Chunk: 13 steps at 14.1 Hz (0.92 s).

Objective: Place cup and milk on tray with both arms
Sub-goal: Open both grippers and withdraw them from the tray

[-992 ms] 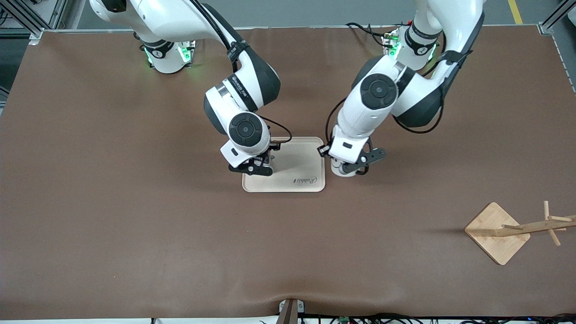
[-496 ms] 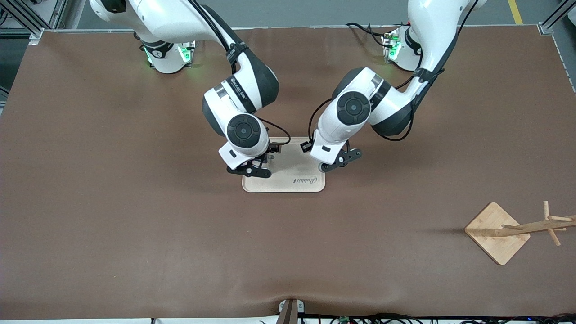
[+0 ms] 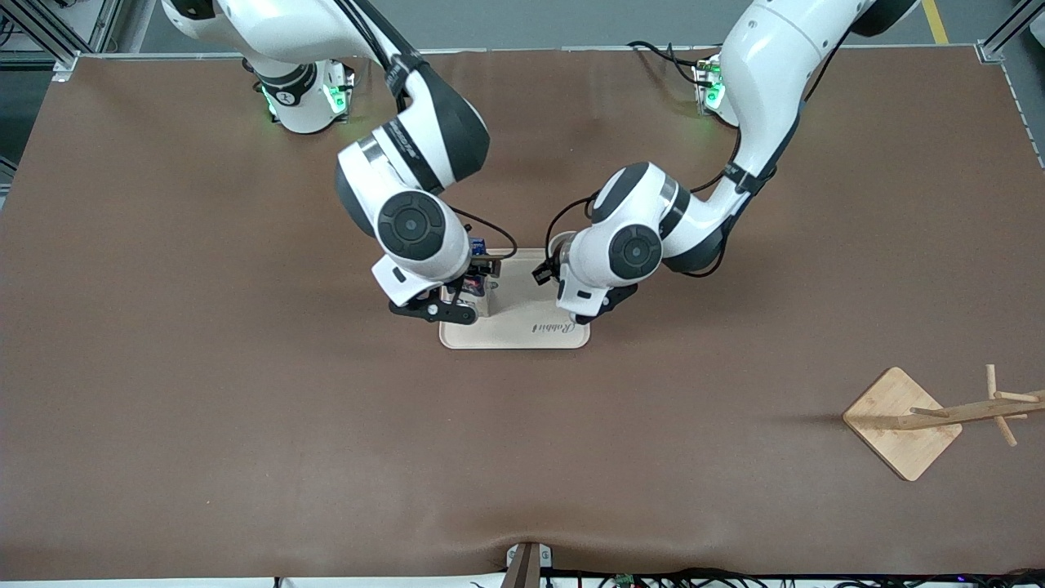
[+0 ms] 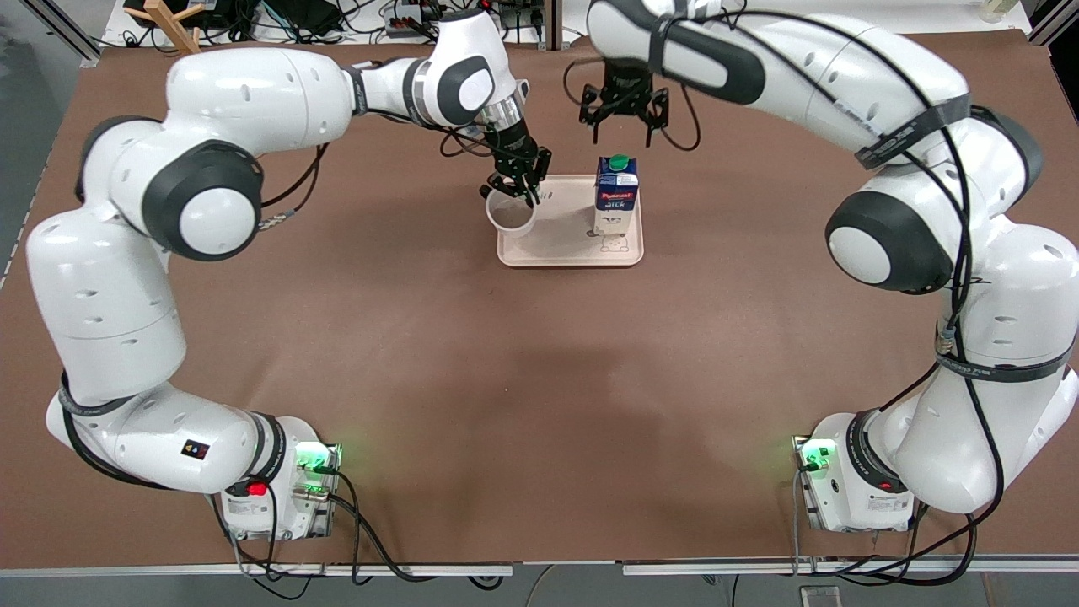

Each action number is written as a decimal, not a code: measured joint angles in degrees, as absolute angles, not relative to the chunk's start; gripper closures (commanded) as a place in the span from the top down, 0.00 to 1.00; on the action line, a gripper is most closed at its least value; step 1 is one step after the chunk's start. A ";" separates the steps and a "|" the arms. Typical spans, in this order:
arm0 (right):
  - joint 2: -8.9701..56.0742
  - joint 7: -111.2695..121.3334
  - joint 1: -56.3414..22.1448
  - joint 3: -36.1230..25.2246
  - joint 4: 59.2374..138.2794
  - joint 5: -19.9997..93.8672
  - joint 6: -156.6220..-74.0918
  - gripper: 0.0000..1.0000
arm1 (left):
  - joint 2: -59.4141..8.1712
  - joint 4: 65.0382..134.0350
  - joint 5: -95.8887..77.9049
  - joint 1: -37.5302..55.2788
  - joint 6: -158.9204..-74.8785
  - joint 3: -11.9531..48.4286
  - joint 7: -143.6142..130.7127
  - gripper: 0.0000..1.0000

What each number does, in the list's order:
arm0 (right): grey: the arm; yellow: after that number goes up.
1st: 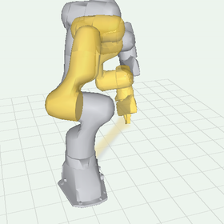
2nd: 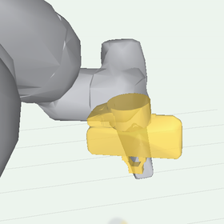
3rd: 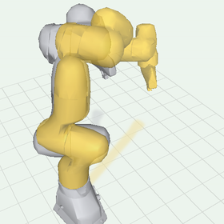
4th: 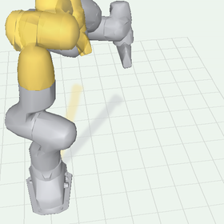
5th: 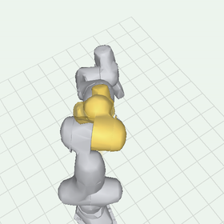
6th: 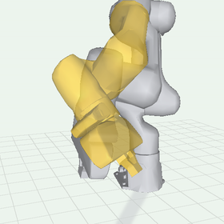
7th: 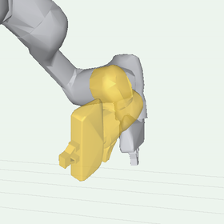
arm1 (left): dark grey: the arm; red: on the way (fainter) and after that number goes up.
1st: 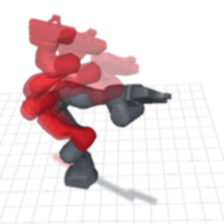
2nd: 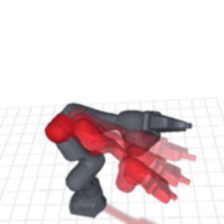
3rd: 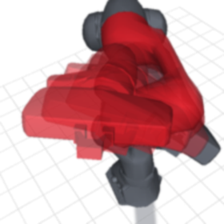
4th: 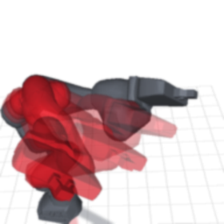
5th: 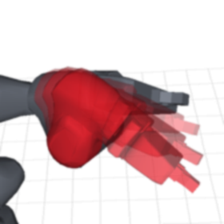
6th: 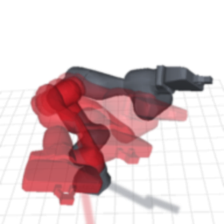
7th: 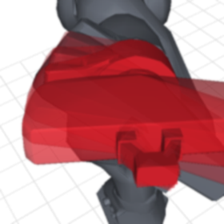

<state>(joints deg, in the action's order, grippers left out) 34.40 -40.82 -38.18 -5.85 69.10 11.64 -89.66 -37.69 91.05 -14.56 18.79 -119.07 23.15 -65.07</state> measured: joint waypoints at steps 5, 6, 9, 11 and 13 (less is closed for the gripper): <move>30.24 -40.69 -32.61 -6.06 65.10 11.62 -86.48 1.00 | -42.36 87.92 -18.91 19.08 -119.60 22.78 -66.54 0.00; 29.50 -40.08 -30.72 -6.10 64.48 11.61 -86.38 1.00 | -42.70 87.78 -19.68 19.01 -119.60 22.59 -66.54 0.00; 27.37 -33.31 -24.30 -6.23 62.55 11.60 -84.50 1.00 | -43.72 87.47 -20.64 18.70 -119.63 22.10 -66.77 0.00; 25.76 -26.43 -20.30 -6.33 62.23 11.51 -82.22 1.00 | -44.17 87.41 -21.91 17.99 -119.65 21.60 -66.78 0.12; 23.95 -21.08 -17.08 -6.36 62.18 9.32 -80.65 1.00 | -44.70 87.36 -22.28 17.50 -119.65 21.04 -66.78 0.99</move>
